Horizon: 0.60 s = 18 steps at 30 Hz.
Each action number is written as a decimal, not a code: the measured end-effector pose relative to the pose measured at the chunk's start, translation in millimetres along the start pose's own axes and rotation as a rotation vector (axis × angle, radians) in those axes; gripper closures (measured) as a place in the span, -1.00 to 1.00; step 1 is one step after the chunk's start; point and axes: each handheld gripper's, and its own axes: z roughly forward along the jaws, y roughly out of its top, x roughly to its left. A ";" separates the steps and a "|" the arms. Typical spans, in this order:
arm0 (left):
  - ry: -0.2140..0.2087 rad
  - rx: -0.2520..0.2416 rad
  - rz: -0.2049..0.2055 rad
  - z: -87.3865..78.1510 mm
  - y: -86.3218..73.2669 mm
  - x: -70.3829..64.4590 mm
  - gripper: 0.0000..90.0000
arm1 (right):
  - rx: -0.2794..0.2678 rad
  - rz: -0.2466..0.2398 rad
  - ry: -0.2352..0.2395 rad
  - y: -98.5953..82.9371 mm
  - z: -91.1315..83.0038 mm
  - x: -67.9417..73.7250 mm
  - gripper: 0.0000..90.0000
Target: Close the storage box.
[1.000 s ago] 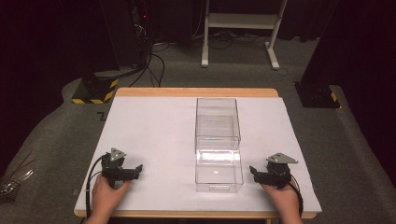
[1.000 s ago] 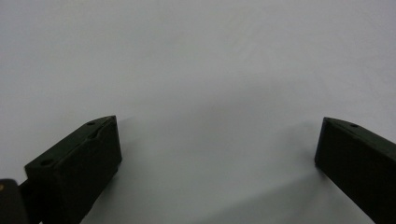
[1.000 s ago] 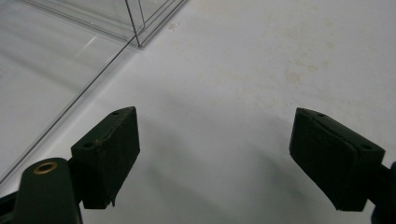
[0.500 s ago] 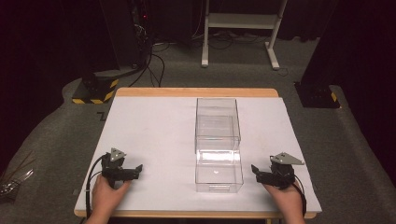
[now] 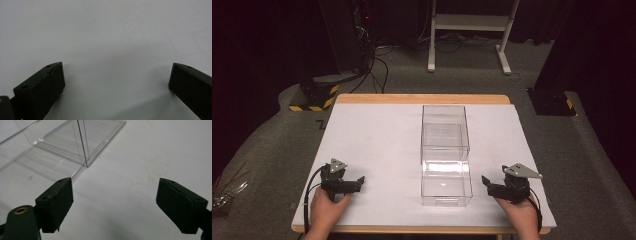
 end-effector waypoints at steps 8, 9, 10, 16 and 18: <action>0.000 0.000 0.000 0.0 0.0 0.0 -0.99 | -0.034 -0.012 0.007 5.0 -8.0 5.1 -0.68; 0.000 0.000 0.000 0.0 0.0 0.0 -0.99 | -0.047 -0.016 0.012 6.5 -10.2 6.0 -0.68; 0.000 0.000 -0.001 0.0 0.0 0.0 -0.99 | -0.047 -0.016 0.012 6.5 -10.2 6.0 -0.68; 0.000 0.000 0.000 0.0 0.0 0.0 -0.99 | -0.079 -0.022 0.021 10.3 -18.8 10.3 -0.68; 0.000 0.000 0.000 0.0 0.0 0.0 -0.99 | -0.090 -0.020 0.026 11.7 -22.0 11.8 -0.68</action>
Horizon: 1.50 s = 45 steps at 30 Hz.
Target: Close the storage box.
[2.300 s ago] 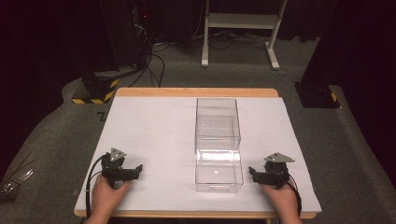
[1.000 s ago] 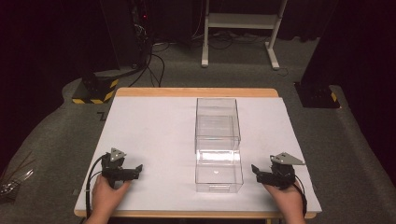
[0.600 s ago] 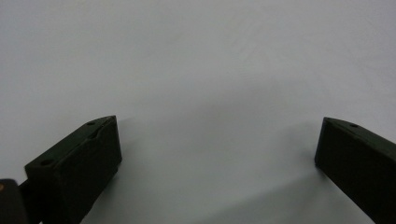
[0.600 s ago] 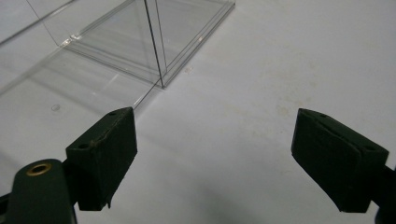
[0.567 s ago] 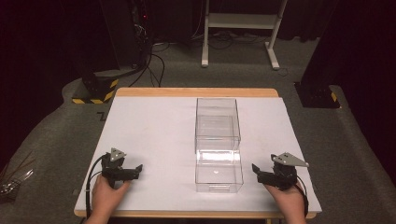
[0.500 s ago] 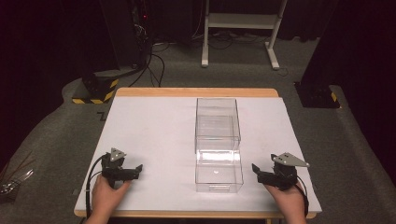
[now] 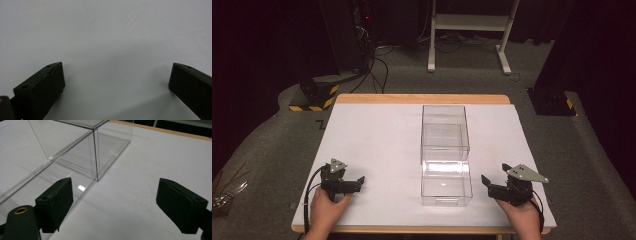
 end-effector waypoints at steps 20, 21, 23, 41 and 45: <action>0.001 0.000 0.000 0.0 0.0 -0.1 -0.99 | -0.063 -0.035 0.074 12.5 -13.3 25.8 -0.68; 0.001 0.000 0.000 -0.1 0.0 -0.1 -0.99 | -0.063 -0.035 0.074 12.5 -13.3 25.8 -0.68; 0.001 0.000 0.000 -0.1 0.0 -0.1 -0.99 | -0.069 -0.037 0.085 13.9 -13.0 28.8 -0.68; 0.001 -0.001 0.000 0.0 -0.1 -0.2 -0.99 | -0.076 -0.071 0.167 2.4 -18.5 59.3 -0.68; 0.001 -0.001 0.000 0.0 -0.1 -0.1 -0.99 | -0.064 -0.071 0.177 -1.3 -17.6 61.2 -0.67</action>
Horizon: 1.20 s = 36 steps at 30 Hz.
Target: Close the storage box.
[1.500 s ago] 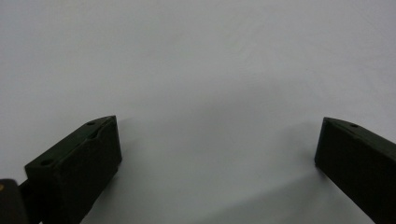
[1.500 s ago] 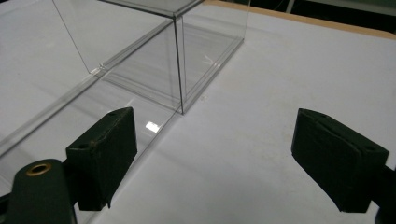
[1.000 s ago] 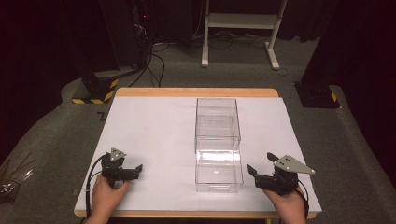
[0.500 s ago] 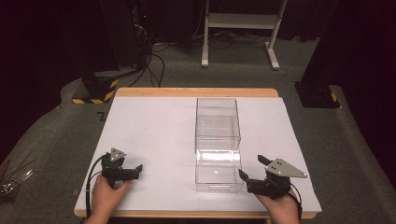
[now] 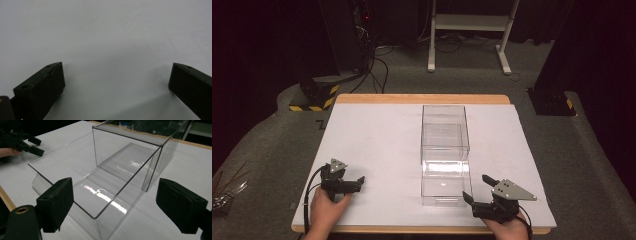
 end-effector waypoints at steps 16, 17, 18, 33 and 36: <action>0.000 0.001 0.000 0.0 0.1 0.1 -0.99 | 0.025 0.005 0.018 -6.8 8.6 0.2 -0.68; -0.001 0.001 -0.001 0.0 0.1 0.1 -0.99 | 0.025 0.005 0.017 -6.8 9.2 0.3 -0.68; -0.001 0.000 -0.001 0.0 0.1 0.1 -0.99 | 0.024 0.006 0.015 -6.9 9.8 0.5 -0.68; -0.001 0.001 0.000 0.1 0.1 0.1 -0.99 | 0.000 0.029 -0.009 -4.3 21.0 -4.5 -0.68; 0.000 0.001 -0.001 0.1 0.1 0.1 -0.99 | 0.002 0.027 -0.019 -2.5 23.3 -5.2 -0.68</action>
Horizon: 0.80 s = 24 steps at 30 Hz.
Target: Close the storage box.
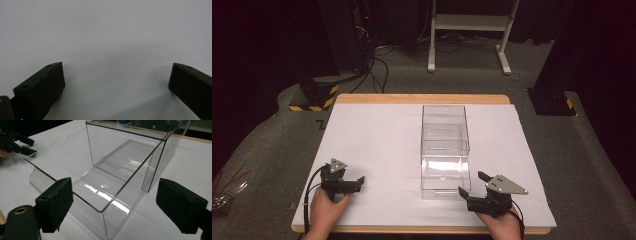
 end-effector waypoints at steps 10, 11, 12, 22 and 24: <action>0.000 0.000 0.000 -0.1 0.0 0.0 -0.99 | 0.028 -0.012 -0.005 -7.7 -0.1 1.6 -0.62; 0.000 0.000 0.000 -0.1 0.0 0.0 -0.99 | 0.028 -0.012 -0.005 -7.7 -0.1 1.6 -0.62; 0.000 0.000 0.000 -0.1 0.0 0.0 -0.99 | 0.033 -0.012 -0.005 -9.2 0.0 1.4 -0.62; 0.000 0.000 0.000 0.0 0.0 0.0 -0.99 | 0.051 -0.003 -0.006 -10.0 9.3 -0.9 -0.64; 0.000 0.000 0.000 0.0 0.0 0.0 -0.99 | 0.051 -0.002 -0.008 -9.7 10.2 -1.3 -0.64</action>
